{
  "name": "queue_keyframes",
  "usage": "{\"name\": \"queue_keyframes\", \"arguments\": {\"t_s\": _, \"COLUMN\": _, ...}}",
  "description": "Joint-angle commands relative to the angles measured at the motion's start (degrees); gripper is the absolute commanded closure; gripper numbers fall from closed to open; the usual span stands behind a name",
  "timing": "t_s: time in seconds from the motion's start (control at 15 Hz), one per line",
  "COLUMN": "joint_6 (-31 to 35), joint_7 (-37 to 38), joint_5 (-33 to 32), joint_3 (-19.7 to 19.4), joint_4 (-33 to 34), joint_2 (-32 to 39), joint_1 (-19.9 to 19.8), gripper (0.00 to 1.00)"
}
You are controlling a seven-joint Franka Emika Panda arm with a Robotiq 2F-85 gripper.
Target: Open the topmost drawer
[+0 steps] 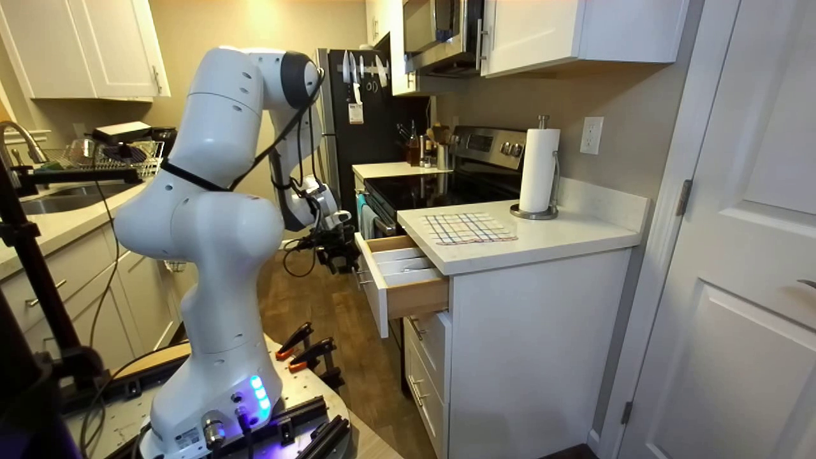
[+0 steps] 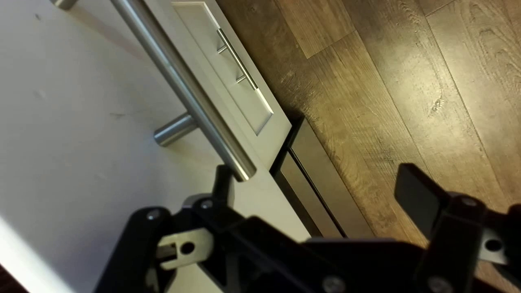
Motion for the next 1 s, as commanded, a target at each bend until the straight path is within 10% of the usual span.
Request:
{"name": "queue_keyframes", "arguments": {"t_s": 0.0, "joint_6": 4.8, "joint_7": -1.2, "joint_5": 3.2, "joint_3": 2.3, "joint_4": -1.1, "joint_2": 1.4, "joint_1": -1.4, "gripper": 0.00}}
{"name": "queue_keyframes", "arguments": {"t_s": 0.93, "joint_6": -0.5, "joint_7": 0.2, "joint_5": -0.2, "joint_3": -0.6, "joint_4": 0.3, "joint_2": 0.0, "joint_1": 0.4, "gripper": 0.00}}
